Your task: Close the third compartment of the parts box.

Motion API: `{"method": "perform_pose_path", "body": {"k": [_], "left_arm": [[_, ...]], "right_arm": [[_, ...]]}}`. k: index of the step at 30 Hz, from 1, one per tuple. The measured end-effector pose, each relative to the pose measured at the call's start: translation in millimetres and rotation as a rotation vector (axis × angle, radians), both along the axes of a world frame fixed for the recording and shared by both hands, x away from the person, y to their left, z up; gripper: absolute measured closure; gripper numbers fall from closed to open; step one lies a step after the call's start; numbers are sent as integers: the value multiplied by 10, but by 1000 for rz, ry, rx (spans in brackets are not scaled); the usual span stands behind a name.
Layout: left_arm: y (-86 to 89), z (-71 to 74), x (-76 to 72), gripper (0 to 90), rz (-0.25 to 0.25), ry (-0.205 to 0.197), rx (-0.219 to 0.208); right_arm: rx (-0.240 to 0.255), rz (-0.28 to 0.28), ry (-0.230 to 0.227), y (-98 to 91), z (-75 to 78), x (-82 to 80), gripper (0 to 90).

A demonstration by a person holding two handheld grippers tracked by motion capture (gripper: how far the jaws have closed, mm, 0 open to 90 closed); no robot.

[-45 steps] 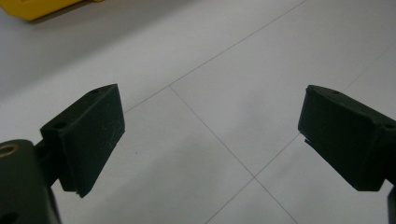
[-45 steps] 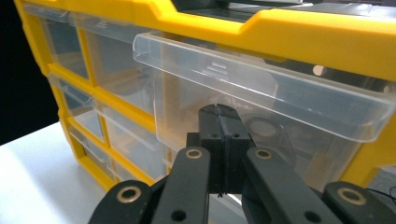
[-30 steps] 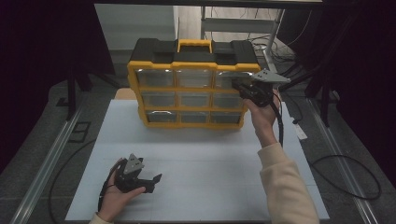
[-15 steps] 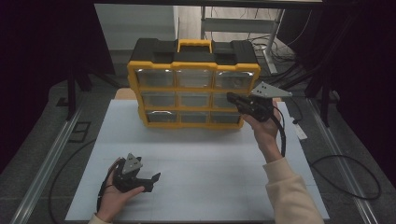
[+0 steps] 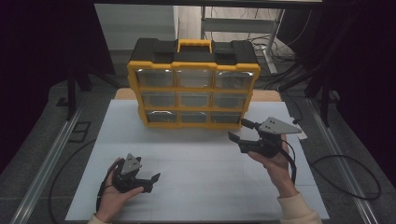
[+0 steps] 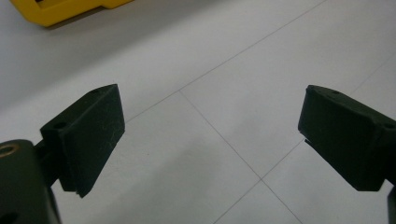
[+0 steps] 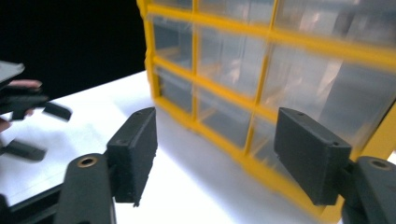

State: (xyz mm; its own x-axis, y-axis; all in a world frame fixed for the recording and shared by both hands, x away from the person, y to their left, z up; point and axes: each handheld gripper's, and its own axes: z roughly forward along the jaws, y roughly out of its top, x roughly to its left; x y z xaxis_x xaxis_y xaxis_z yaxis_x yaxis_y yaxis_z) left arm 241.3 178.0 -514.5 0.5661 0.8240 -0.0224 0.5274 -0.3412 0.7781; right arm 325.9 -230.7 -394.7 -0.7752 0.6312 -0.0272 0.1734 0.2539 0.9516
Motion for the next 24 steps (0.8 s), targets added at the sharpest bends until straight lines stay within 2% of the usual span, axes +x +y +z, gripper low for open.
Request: {"method": "perform_pose_path", "body": {"k": [3, 5, 10, 17, 24], "left_arm": [[5, 6, -1, 77, 3, -1, -6], [7, 11, 5, 77, 2, -1, -5], [8, 34, 9, 76, 1, -5, -14], [22, 58, 23, 76, 5, -7, -31], [14, 58, 25, 75, 0, -10, -30]], "right_arm": [[-15, -6, 31, -95, -185, -104, 251], [2, -17, 51, -179, -304, -164, 246], [-4, -67, 72, -380, -550, -279, 243], [-4, -93, 109, -538, -753, -322, 243], [-19, -96, 112, -549, -791, -316, 237]]}}
